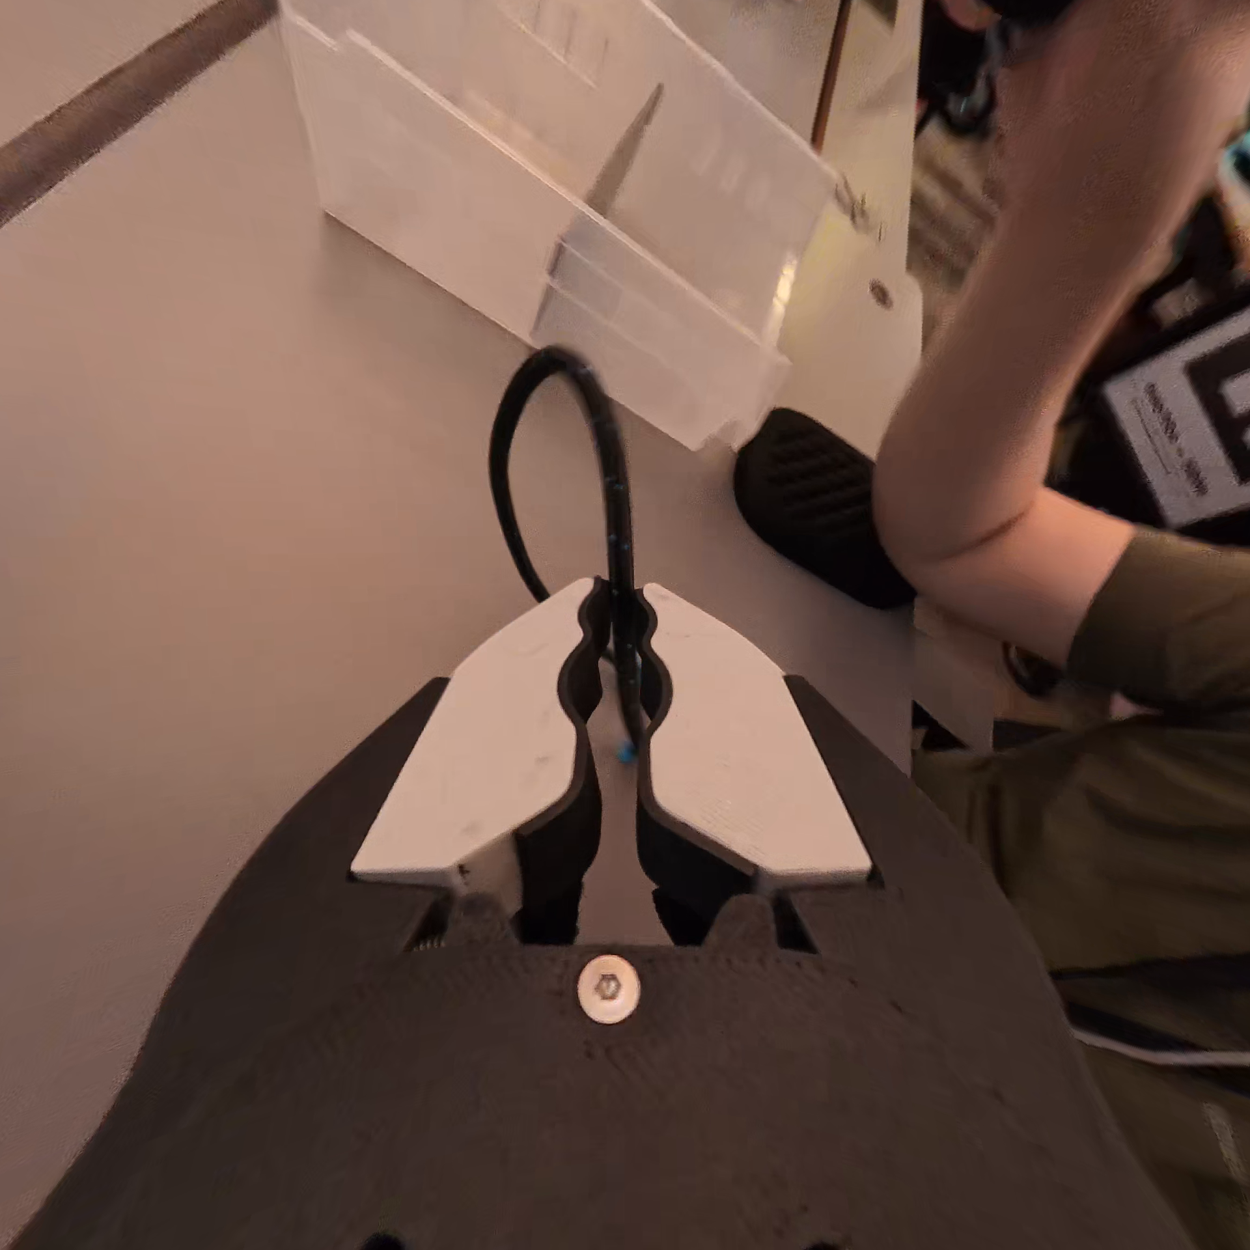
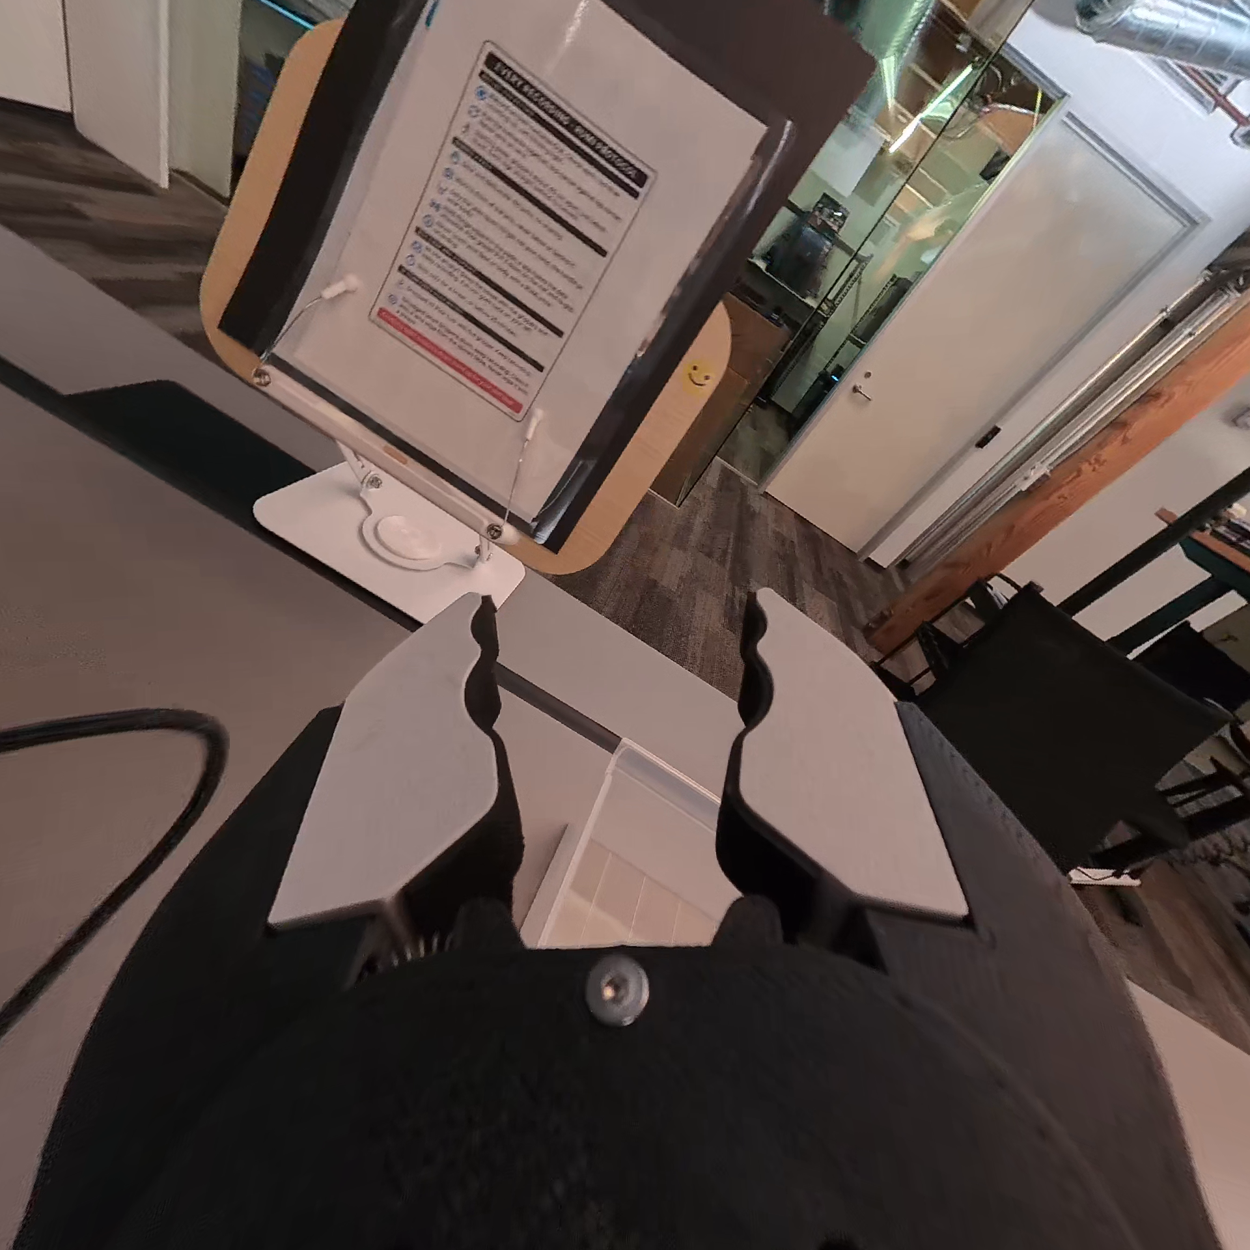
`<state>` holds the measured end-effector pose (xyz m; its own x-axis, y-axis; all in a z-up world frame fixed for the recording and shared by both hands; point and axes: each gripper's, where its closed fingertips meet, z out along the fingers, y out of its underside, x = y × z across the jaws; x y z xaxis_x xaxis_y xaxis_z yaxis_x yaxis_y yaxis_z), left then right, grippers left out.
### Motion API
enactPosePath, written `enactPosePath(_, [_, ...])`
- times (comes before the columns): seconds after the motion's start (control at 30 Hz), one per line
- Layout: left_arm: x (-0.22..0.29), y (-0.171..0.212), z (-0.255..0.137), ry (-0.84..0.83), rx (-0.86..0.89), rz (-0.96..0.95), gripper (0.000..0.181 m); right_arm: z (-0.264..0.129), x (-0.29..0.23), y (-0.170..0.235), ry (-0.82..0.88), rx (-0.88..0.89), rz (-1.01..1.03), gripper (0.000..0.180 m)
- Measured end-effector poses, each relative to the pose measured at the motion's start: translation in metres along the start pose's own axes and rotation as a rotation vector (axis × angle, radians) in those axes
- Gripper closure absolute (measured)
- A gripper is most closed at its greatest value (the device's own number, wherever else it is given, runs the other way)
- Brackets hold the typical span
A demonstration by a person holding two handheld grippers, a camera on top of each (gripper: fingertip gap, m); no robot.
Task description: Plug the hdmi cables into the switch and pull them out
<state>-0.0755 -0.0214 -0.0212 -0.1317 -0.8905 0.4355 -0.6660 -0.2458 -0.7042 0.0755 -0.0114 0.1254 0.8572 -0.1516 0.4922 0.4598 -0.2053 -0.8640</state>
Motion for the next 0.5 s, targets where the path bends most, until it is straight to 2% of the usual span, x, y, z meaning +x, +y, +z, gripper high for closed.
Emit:
enactPosePath(0.1, [-0.031,0.007,0.017,0.040,0.024,-0.116,0.174,0.000,0.001,0.000,0.004,0.000,-0.005,0.110])
enactPosePath(0.3, [-0.086,0.034,0.038,-0.127,-0.034,-0.123,0.172,0.007,-0.005,0.004,0.001,-0.021,-0.034,0.109])
enactPosePath(0.33, [-0.094,0.036,0.039,-0.181,-0.044,-0.111,0.160,0.007,-0.005,0.005,0.002,-0.024,-0.039,0.109])
enactPosePath(0.4, [-0.108,0.033,0.032,-0.288,-0.038,-0.070,0.151,0.008,-0.005,0.006,0.005,-0.029,-0.047,0.109])
enactPosePath(0.5, [-0.110,0.006,-0.005,-0.381,0.088,-0.014,0.137,0.006,-0.004,0.005,0.010,-0.023,-0.047,0.109])
